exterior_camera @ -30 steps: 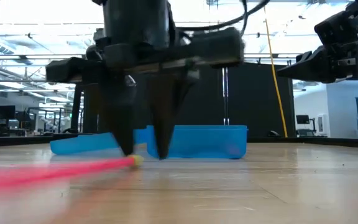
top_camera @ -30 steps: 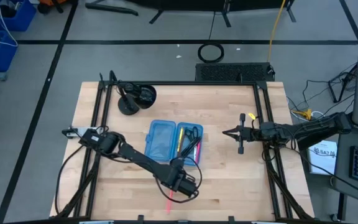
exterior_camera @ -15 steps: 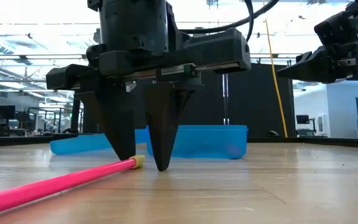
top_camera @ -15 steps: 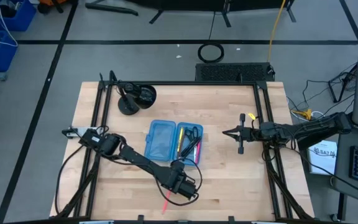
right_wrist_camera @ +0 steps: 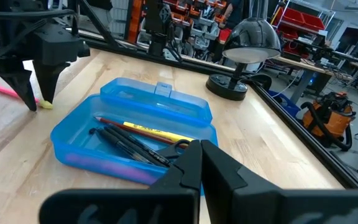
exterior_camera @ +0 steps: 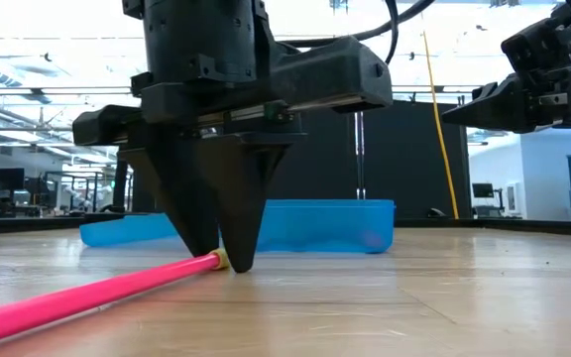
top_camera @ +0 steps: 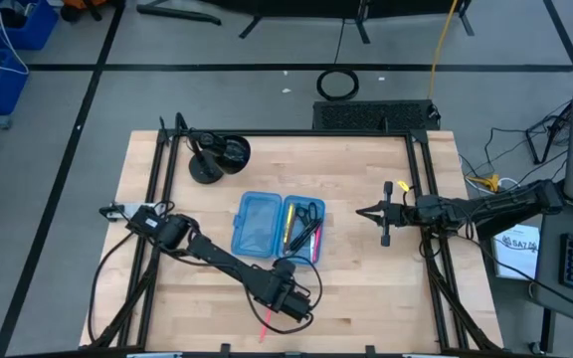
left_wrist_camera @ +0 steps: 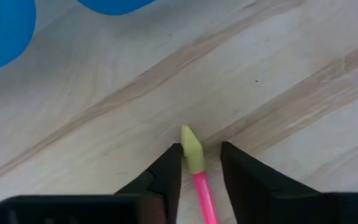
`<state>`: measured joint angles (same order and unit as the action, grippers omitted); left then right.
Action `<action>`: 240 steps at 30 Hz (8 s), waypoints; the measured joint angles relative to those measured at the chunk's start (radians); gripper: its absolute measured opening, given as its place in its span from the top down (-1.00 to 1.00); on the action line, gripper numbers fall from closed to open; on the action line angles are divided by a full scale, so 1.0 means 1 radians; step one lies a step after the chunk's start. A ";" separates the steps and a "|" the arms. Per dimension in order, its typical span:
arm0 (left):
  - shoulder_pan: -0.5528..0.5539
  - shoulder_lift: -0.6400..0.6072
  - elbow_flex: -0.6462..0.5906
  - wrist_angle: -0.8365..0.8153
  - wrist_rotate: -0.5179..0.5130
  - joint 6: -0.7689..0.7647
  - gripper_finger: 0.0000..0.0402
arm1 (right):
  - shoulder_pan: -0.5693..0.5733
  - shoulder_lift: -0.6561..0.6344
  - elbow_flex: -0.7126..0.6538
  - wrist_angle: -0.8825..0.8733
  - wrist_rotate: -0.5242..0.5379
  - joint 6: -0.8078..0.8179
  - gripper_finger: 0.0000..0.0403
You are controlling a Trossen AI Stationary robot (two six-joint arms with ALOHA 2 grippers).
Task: Pick & place school supplies into a supply box
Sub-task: Put the pink pencil into the blue box, then return to Home Position
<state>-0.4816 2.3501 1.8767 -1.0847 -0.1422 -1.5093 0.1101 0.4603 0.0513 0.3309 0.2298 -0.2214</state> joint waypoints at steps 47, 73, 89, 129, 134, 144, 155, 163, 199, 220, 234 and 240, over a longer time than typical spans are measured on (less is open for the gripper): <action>0.436 -0.211 0.140 -0.085 -0.312 0.350 0.91 | 0.001 0.000 0.000 0.001 0.000 0.050 1.00; 0.507 -0.212 -0.167 0.182 -0.210 0.283 0.91 | 0.001 0.000 0.000 0.001 0.000 0.025 1.00; 0.514 -0.146 -0.167 0.212 -0.169 0.282 0.90 | 0.001 0.000 0.000 0.009 0.001 0.024 1.00; 0.262 -0.479 -0.173 0.230 -0.469 1.149 0.42 | 0.001 0.000 0.000 -0.001 -0.033 -0.005 1.00; 0.163 -0.595 -0.277 0.453 -0.454 1.499 0.77 | 0.001 0.000 0.000 0.051 -0.051 -0.007 1.00; 0.174 -0.962 -0.716 0.897 -0.262 1.819 0.98 | -0.027 -0.003 0.000 0.264 -0.103 0.044 1.00; 0.205 -1.421 -1.225 1.202 -0.148 1.891 0.99 | -0.031 -0.024 0.000 0.209 -0.095 0.064 1.00; 0.473 -1.586 -1.491 1.417 0.227 1.916 0.99 | -0.031 -0.027 0.001 0.229 -0.070 0.063 1.00; 0.942 -2.024 -1.867 1.340 0.640 1.804 1.00 | -0.042 -0.074 -0.037 0.198 0.012 0.131 1.00; 0.622 -2.170 -1.866 1.212 0.403 1.762 1.00 | 0.063 -0.159 -0.037 0.177 0.047 0.156 1.00; 0.596 -2.350 -1.866 1.191 0.351 1.857 1.00 | 0.144 -0.159 -0.037 0.196 0.084 0.097 1.00; 0.606 -2.346 -1.855 1.156 0.370 1.833 1.00 | 0.166 -0.184 -0.036 0.186 0.103 0.089 1.00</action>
<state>0.1242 0.0040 0.0214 0.0718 0.2281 0.3233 0.2758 0.2760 0.0148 0.5170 0.3326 -0.1324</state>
